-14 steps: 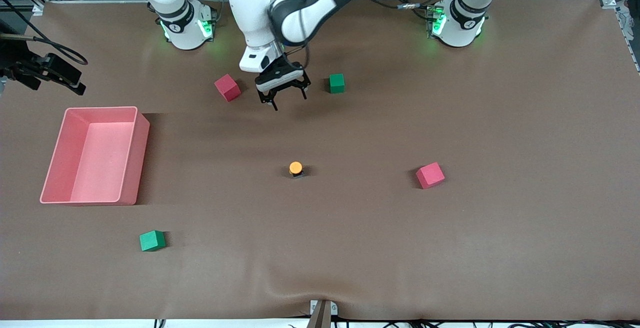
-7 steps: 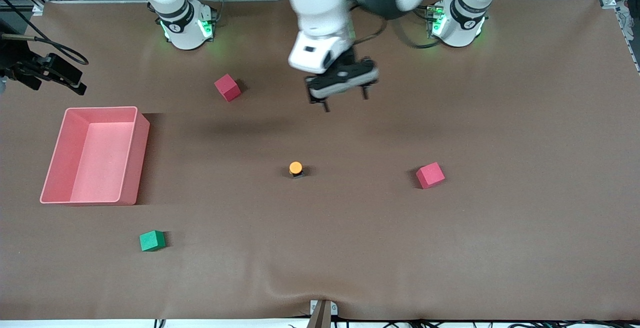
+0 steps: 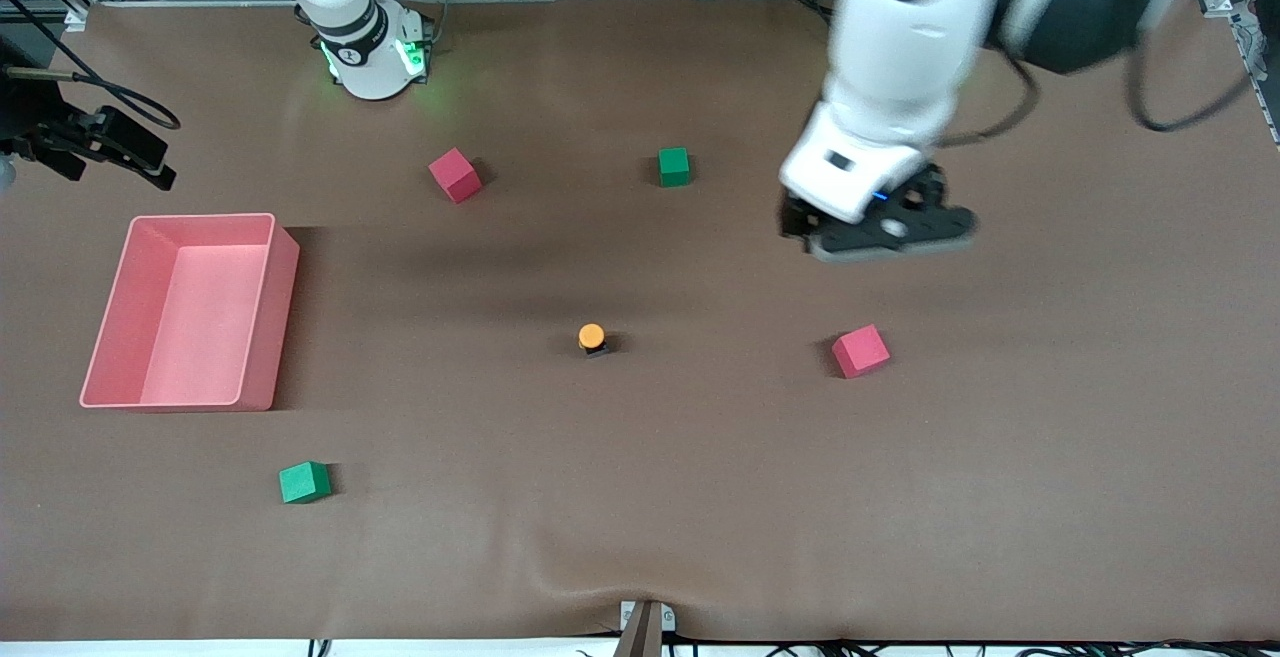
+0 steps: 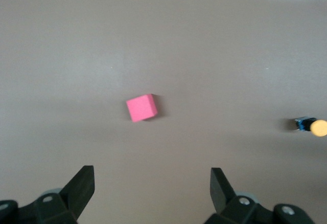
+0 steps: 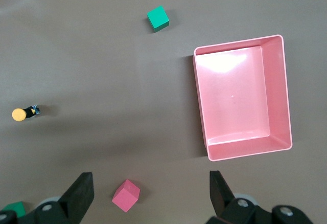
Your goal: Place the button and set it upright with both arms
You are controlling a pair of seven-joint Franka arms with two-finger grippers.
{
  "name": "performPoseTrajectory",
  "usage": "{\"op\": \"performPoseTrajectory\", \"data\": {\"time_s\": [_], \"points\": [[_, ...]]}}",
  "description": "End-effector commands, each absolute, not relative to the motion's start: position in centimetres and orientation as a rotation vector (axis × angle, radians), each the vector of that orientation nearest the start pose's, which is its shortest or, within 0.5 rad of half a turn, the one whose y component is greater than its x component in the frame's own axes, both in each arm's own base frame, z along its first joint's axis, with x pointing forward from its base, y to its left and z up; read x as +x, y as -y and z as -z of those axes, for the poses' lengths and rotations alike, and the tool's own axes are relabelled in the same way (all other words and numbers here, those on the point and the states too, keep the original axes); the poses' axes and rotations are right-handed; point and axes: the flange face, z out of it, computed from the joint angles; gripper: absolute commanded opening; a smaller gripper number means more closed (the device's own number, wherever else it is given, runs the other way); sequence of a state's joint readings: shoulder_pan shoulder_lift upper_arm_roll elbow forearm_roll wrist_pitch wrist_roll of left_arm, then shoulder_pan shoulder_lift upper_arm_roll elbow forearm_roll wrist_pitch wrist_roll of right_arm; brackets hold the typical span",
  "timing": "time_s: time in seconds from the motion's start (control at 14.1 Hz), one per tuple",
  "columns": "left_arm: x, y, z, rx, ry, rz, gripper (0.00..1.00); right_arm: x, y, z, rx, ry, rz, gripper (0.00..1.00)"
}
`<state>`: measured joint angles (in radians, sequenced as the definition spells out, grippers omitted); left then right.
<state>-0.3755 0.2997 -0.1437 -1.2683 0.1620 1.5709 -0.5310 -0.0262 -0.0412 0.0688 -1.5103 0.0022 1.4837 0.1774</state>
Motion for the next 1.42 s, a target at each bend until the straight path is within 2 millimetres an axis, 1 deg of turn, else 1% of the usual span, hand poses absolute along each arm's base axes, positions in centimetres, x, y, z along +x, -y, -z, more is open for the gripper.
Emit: {"op": "performPoseTrajectory", "data": {"time_s": [0.0,0.14,0.21,0.28,0.35,0.43,0.5,0.64,0.71,0.92,1.06,1.21,1.35], "points": [[58.7,23.1,-59.6,-3.094,-0.075,0.014,1.00,53.1,-2.2,-67.1,-3.139,-0.205,0.022,1.00],[60.2,18.0,-59.8,-3.118,-0.105,-0.005,1.00,53.1,-1.9,-67.1,-3.137,-0.212,0.024,1.00],[60.9,15.1,-59.4,-3.118,-0.135,-0.022,1.00,53.1,-1.9,-67.1,-3.137,-0.215,0.025,1.00],[61.1,12.2,-59.4,-3.115,-0.172,-0.036,1.00,53.1,-1.7,-67.0,-3.137,-0.220,0.020,1.00],[61.1,9.8,-59.1,-3.123,-0.208,-0.054,1.00,53.1,-1.6,-67.1,-3.136,-0.222,0.024,1.00],[60.9,7.8,-59.4,-3.156,-0.185,-0.059,1.00,53.1,-1.8,-67.0,-3.135,-0.217,0.022,1.00],[60.3,6.1,-59.7,-3.187,-0.139,-0.063,1.00,53.1,-1.7,-67.0,-3.135,-0.219,0.019,1.00],[58.9,4.6,-59.8,-3.187,-0.094,-0.072,1.00,53.1,-1.7,-67.1,-3.135,-0.219,0.022,1.00],[58.1,3.3,-59.8,-3.185,-0.055,-0.067,1.00,53.1,-1.8,-67.0,-3.135,-0.217,0.019,1.00],[55.1,3.3,-60.4,-3.168,-0.041,0.017,1.00,53.1,-1.8,-67.0,-3.135,-0.217,0.020,1.00],[53.8,2.8,-61.3,-3.163,-0.016,0.027,1.00,53.1,-1.7,-67.0,-3.135,-0.219,0.022,1.00],[52.6,2.8,-62.0,-3.156,-0.016,0.045,1.00,53.1,-1.7,-67.1,-3.135,-0.219,0.024,1.00],[51.5,3.0,-63.4,-3.151,-0.019,0.064,1.00,53.1,-1.6,-67.1,-3.135,-0.222,0.024,1.00]]}}
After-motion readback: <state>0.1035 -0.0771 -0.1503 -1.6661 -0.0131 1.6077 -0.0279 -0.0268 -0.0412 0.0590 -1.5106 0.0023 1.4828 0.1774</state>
